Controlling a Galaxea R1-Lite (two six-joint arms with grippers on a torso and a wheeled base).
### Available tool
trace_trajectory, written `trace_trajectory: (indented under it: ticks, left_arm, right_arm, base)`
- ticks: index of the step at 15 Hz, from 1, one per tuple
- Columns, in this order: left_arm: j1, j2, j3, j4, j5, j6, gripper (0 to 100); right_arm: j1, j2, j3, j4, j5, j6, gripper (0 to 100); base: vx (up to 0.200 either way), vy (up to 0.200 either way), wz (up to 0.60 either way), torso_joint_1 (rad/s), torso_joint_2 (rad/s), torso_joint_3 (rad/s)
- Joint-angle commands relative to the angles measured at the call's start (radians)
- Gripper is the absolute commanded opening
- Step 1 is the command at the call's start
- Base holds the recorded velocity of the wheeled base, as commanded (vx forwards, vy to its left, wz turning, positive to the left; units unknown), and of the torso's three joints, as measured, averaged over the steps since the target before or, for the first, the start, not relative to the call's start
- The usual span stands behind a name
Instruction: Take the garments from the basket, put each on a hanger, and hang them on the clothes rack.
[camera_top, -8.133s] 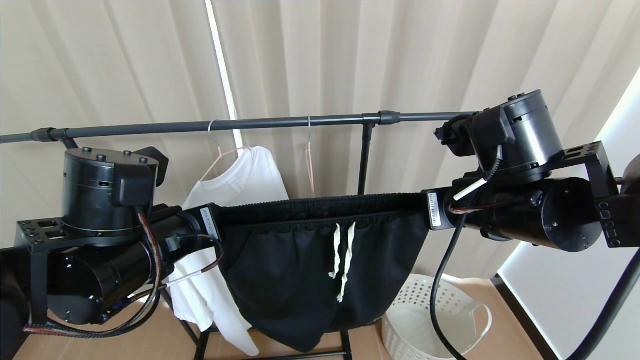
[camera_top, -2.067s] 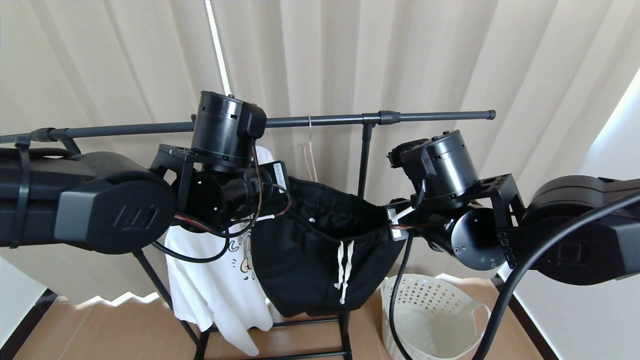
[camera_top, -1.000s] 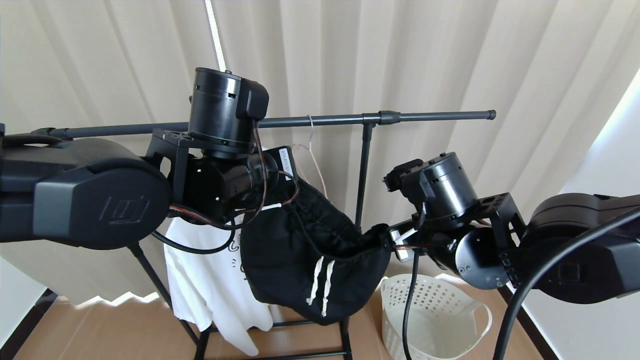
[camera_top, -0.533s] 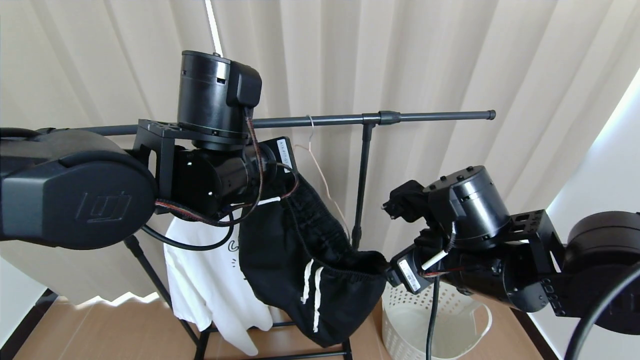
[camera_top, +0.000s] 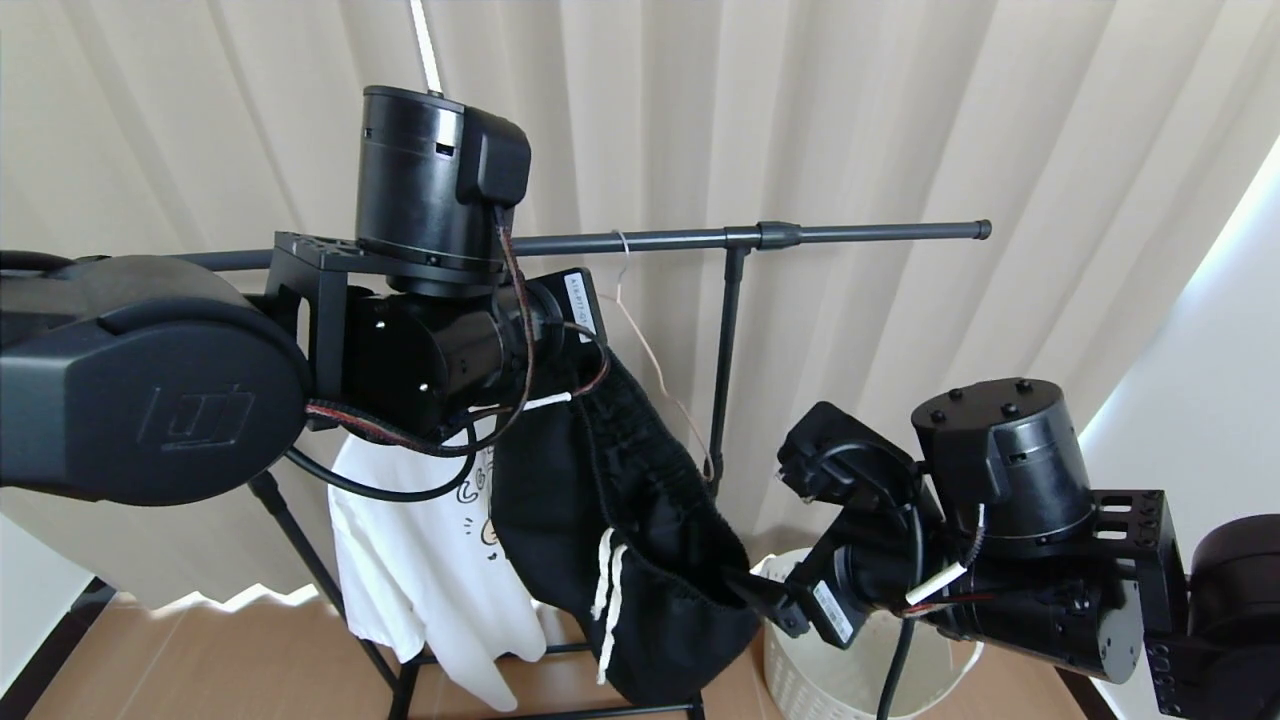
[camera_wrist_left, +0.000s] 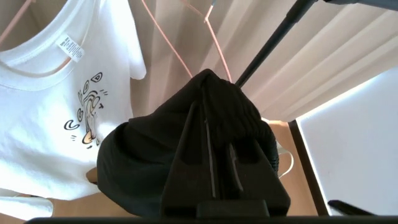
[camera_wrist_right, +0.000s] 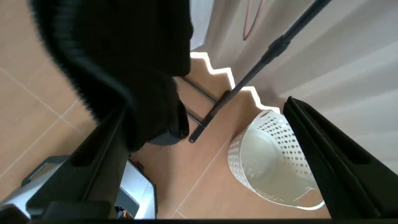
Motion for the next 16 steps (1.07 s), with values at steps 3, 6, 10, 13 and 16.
trace_trajectory:
  ticks: [3,6,10,13,16]
  left_arm:
    - [0.001,0.004,-0.014,0.000,0.017,0.000,0]
    - [-0.008,0.003,-0.008,0.000,0.017,0.000,0]
    - [-0.016,0.003,-0.002,-0.002,0.017,-0.002,0]
    - [-0.025,0.003,-0.002,-0.002,0.019,-0.002,0]
    - [-0.037,0.003,-0.002,-0.002,0.019,0.000,0]
  right_arm:
    - [-0.001,-0.008,0.046,-0.034,0.024,-0.037,100]
    - [-0.001,0.009,0.045,-0.115,0.035,-0.033,100]
    - [0.010,0.044,0.042,-0.210,0.035,0.041,100]
    - [0.036,0.099,0.040,-0.313,0.032,0.098,100]
    - [0.037,0.122,0.037,-0.333,0.030,0.098,100]
  base:
    - [0.000,0.000,0.00,0.000,0.00,0.000]
    - [0.000,0.000,0.00,0.000,0.00,0.000]
    - [0.000,0.000,0.00,0.000,0.00,0.000]
    - [0.000,0.000,0.00,0.000,0.00,0.000]
    - [0.000,0.000,0.00,0.000,0.00,0.000]
